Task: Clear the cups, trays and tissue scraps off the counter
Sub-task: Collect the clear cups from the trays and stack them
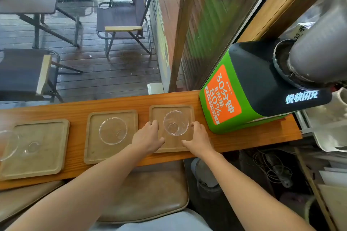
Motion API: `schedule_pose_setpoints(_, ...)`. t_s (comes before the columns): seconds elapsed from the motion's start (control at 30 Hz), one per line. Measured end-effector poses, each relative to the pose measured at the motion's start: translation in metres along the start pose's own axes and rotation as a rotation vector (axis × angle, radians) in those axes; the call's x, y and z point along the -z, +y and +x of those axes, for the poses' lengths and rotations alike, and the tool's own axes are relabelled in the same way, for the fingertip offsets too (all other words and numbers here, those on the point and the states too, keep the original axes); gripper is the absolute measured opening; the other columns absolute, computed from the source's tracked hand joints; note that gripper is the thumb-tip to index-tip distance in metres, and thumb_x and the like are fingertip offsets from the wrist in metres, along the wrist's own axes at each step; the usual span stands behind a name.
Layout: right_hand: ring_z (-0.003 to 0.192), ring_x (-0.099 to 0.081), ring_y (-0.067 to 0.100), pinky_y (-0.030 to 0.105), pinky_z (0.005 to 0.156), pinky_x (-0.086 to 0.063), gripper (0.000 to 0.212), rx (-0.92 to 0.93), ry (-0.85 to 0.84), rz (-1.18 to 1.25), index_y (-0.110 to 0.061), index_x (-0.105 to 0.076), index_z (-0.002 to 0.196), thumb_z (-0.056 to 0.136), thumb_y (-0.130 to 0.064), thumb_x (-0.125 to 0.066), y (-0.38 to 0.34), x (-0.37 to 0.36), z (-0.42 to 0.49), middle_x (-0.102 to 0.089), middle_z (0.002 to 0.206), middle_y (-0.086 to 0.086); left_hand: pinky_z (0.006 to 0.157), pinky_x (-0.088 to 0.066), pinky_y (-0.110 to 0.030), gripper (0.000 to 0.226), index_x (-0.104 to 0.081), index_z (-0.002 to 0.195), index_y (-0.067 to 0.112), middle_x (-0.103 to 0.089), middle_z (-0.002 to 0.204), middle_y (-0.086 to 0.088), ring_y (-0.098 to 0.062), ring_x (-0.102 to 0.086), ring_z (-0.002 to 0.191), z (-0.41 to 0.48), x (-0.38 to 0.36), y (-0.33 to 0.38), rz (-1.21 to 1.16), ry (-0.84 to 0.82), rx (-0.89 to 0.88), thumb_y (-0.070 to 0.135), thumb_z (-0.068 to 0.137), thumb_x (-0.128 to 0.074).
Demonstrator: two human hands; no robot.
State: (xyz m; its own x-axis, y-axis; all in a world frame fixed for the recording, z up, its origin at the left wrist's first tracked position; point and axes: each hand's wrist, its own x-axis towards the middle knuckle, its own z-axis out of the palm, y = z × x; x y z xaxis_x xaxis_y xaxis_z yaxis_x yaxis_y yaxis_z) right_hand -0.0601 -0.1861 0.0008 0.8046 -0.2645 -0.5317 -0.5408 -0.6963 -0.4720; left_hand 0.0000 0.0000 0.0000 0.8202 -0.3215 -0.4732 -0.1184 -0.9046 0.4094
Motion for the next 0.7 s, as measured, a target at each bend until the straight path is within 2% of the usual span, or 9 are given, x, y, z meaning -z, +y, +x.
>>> schedule_pose_setpoints(0.07, 0.123, -0.048, 0.019, 0.027, 0.095, -0.043, 0.082, 0.021, -0.027, 0.134, -0.020, -0.036, 0.143, 0.075, -0.023, -0.081, -0.002, 0.004, 0.003, -0.045, 0.137, 0.005, 0.066, -0.047, -0.028, 0.043, -0.045, 0.117, 0.019, -0.053, 0.116, -0.001, -0.019, -0.058, 0.091, 0.002, 0.000, 0.003, -0.094, -0.032, 0.027, 0.033, 0.083, -0.067)
schedule_pose_setpoints(0.13, 0.120, -0.052, 0.019, 0.033, 0.099, -0.049, 0.087, 0.028, -0.048, 0.207, -0.024, -0.034, 0.143, 0.072, -0.022, -0.084, -0.005, 0.008, 0.005, -0.046, 0.136, 0.002, 0.079, -0.051, -0.031, 0.056, -0.041, 0.130, 0.018, -0.050, 0.128, -0.005, -0.021, -0.057, 0.103, 0.004, -0.001, 0.005, -0.181, -0.041, 0.032, 0.027, 0.082, -0.069)
schedule_pose_setpoints(0.2, 0.115, -0.057, 0.022, 0.040, 0.098, -0.052, 0.090, 0.041, -0.067, 0.249, -0.026, -0.033, 0.143, 0.071, -0.023, -0.086, -0.009, 0.009, 0.006, -0.048, 0.136, 0.001, 0.088, -0.050, -0.033, 0.068, -0.035, 0.140, 0.019, -0.046, 0.138, -0.007, -0.022, -0.055, 0.111, 0.006, -0.002, 0.006, -0.236, -0.034, 0.024, 0.022, 0.082, -0.071)
schedule_pose_setpoints(0.33, 0.114, -0.059, 0.023, 0.041, 0.098, -0.053, 0.087, 0.086, -0.072, 0.284, -0.026, -0.035, 0.143, 0.073, -0.024, -0.086, -0.014, 0.008, 0.006, -0.049, 0.137, 0.000, 0.103, -0.046, -0.039, 0.077, -0.033, 0.146, 0.021, -0.047, 0.144, -0.005, -0.023, -0.050, 0.125, 0.007, -0.001, 0.007, -0.321, -0.021, 0.005, 0.023, 0.082, -0.076)
schedule_pose_setpoints(0.47, 0.116, -0.060, 0.023, 0.040, 0.097, -0.054, 0.085, 0.098, -0.060, 0.292, -0.027, -0.035, 0.142, 0.074, -0.028, -0.087, -0.020, 0.006, 0.004, -0.050, 0.139, 0.001, 0.096, -0.051, -0.042, 0.073, -0.038, 0.142, 0.026, -0.054, 0.138, 0.000, -0.024, -0.062, 0.107, 0.005, 0.001, 0.005, -0.387, -0.011, -0.028, 0.029, 0.081, -0.078)
schedule_pose_setpoints(0.7, 0.116, -0.060, 0.021, 0.040, 0.096, -0.055, 0.085, 0.201, -0.011, 0.256, -0.030, -0.038, 0.138, 0.070, -0.038, -0.088, -0.052, 0.023, 0.011, -0.051, 0.138, 0.000, 0.091, -0.055, -0.042, 0.072, -0.040, 0.141, 0.029, -0.055, 0.136, 0.004, -0.020, -0.063, 0.103, 0.002, 0.030, 0.001, -0.445, 0.131, -0.085, 0.029, 0.081, -0.078)
